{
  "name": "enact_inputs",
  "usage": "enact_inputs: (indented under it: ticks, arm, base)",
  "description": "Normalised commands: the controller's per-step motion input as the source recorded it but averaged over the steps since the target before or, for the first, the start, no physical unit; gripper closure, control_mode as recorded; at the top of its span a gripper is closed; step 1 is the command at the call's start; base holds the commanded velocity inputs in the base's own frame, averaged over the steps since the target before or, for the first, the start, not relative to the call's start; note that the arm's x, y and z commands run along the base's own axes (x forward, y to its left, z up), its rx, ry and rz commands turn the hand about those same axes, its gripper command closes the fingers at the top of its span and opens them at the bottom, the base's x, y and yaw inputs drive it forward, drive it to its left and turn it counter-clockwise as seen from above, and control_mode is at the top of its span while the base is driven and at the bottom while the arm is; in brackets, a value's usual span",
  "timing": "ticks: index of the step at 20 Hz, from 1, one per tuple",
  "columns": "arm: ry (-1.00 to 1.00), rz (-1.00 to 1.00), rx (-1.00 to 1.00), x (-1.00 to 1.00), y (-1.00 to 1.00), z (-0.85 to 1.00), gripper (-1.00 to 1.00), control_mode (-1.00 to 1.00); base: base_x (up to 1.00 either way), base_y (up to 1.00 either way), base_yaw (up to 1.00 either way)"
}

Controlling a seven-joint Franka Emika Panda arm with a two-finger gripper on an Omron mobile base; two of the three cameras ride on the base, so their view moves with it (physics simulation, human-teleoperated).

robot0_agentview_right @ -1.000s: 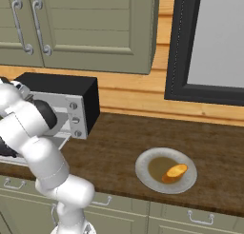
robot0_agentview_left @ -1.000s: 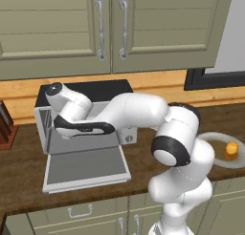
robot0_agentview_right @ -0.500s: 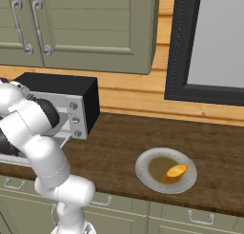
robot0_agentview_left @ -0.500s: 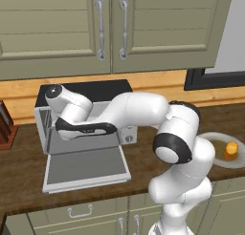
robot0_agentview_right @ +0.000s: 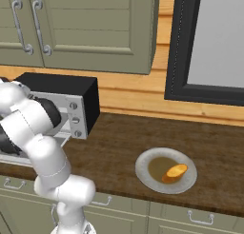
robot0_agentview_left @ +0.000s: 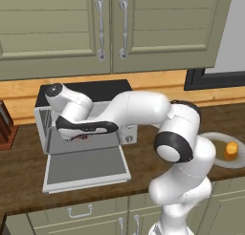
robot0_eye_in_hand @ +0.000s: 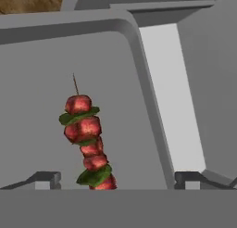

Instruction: Pick up the kebab skewer and baguette bread, and place them inside the toaster oven. Close the toaster oven door and start by setting the timer.

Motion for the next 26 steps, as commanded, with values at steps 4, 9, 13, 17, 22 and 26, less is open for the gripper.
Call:
enact_inputs:
  ticks: [4, 9, 13, 17, 22, 26]
  arm:
    - [0.00, -0.13, 0.03, -0.82, -0.82, 0.00, -1.00, -1.00]
    - [0.06, -0.36, 0.15, -0.97, -1.00, 0.00, -1.00, -1.00]
    - [0.10, -0.47, 0.23, -0.51, -1.00, 0.14, -1.00, -1.00]
    - [0.09, -0.54, 0.25, -0.21, -1.00, 0.18, -1.00, -1.00]
    - [0.06, -0.59, 0.24, 0.00, -1.00, 0.09, -1.00, -1.00]
    - [0.01, -0.60, 0.16, 0.00, -1.00, 0.00, -1.00, -1.00]
  base:
    - [0.00, 0.00, 0.00]
    - [0.00, 0.00, 0.00]
    - [0.00, 0.00, 0.00]
    - [0.00, 0.00, 0.00]
    - [0.00, 0.00, 0.00]
    - [0.00, 0.00, 0.00]
